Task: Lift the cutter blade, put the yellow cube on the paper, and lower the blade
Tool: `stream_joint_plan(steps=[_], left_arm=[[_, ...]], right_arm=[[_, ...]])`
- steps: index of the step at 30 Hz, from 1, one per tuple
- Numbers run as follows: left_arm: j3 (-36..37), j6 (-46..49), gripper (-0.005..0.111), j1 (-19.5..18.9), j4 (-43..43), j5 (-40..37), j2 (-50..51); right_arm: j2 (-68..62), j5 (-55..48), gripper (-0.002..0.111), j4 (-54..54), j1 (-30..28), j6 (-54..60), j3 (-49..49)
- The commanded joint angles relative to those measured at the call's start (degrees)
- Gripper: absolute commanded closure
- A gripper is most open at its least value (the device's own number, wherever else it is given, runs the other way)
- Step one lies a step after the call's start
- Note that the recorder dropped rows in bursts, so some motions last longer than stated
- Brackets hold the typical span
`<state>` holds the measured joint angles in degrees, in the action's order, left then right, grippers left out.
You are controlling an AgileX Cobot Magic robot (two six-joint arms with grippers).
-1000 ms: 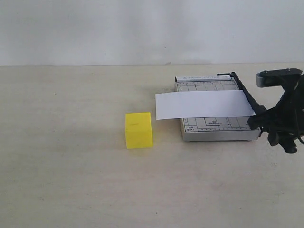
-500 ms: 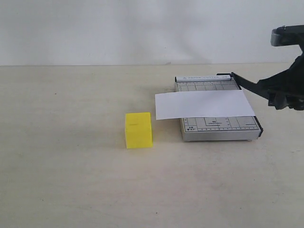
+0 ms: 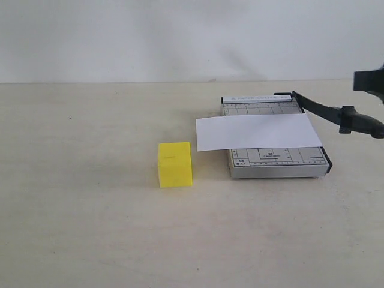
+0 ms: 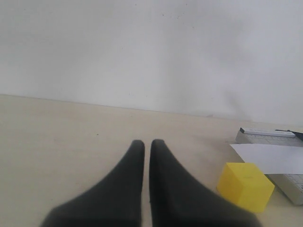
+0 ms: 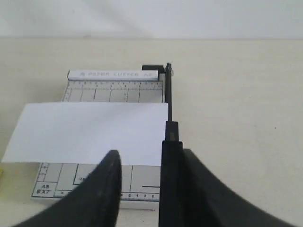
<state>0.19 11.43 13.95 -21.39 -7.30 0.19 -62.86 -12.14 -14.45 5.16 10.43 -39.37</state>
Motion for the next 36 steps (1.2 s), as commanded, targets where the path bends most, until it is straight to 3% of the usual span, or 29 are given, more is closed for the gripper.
stream_joint_plan(steps=[1,3,13,36], left_arm=[[-0.19,-0.50,0.102,-0.18,-0.13,0.40,-0.19],[-0.19,-0.50,0.102,-0.18,-0.13,0.40,-0.19],[-0.19,-0.50,0.102,-0.18,-0.13,0.40,-0.19],[-0.19,-0.50,0.102,-0.18,-0.13,0.40,-0.19]], right_arm=[[15.22,7.38,0.096,-3.38,-0.01,0.47,11.54],[22.50,8.90,0.109,-3.38,-0.01,-0.20,15.90],[45.93,9.40,0.108,-3.38,-0.01,-8.49,32.96],[47.80,14.15,0.108,-3.38,-0.01,-10.43,36.61]])
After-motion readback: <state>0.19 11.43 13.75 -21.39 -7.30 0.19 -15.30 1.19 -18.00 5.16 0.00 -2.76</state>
